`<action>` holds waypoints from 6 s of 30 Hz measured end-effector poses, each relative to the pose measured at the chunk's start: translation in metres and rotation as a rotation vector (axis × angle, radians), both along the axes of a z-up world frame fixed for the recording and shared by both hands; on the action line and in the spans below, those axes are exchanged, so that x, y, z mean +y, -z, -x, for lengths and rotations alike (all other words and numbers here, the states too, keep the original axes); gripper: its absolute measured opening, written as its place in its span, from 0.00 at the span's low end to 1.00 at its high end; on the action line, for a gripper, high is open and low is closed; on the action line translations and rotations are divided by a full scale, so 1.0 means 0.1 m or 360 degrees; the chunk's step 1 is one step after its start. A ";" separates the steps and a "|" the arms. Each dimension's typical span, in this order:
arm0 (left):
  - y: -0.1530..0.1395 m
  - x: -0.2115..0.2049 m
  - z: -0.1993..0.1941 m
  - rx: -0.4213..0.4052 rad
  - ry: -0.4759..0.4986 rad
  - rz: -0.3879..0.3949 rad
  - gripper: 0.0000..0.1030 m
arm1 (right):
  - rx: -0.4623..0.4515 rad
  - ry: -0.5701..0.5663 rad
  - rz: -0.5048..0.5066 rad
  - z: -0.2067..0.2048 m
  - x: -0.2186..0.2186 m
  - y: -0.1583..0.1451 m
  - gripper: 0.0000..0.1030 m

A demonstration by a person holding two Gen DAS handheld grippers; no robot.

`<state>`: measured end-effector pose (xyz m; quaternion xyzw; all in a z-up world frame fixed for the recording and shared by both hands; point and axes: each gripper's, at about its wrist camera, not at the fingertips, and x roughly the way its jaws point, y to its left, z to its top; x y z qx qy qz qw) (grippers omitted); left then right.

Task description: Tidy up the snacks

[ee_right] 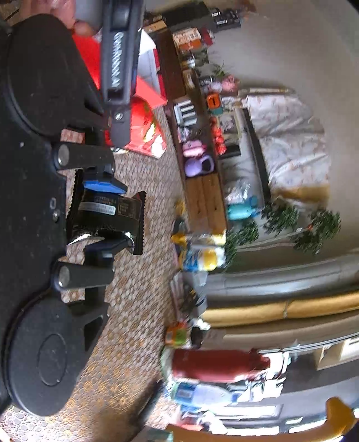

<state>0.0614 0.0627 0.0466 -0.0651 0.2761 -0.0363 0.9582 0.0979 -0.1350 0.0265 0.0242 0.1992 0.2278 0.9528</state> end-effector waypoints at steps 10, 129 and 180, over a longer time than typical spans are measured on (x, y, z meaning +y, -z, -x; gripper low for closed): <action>-0.22 0.44 0.41 -0.0122 -0.0146 -0.0075 0.62 | -0.0122 -0.0196 0.0014 0.19 0.44 -0.25 0.33; -0.19 0.97 1.29 0.0094 -0.0872 -0.0116 1.00 | 0.0078 -0.0401 0.0122 0.35 1.09 -0.39 1.00; -0.17 1.00 1.30 0.0110 -0.0869 -0.0109 1.00 | 0.0099 -0.0399 0.0131 0.33 1.09 -0.37 1.00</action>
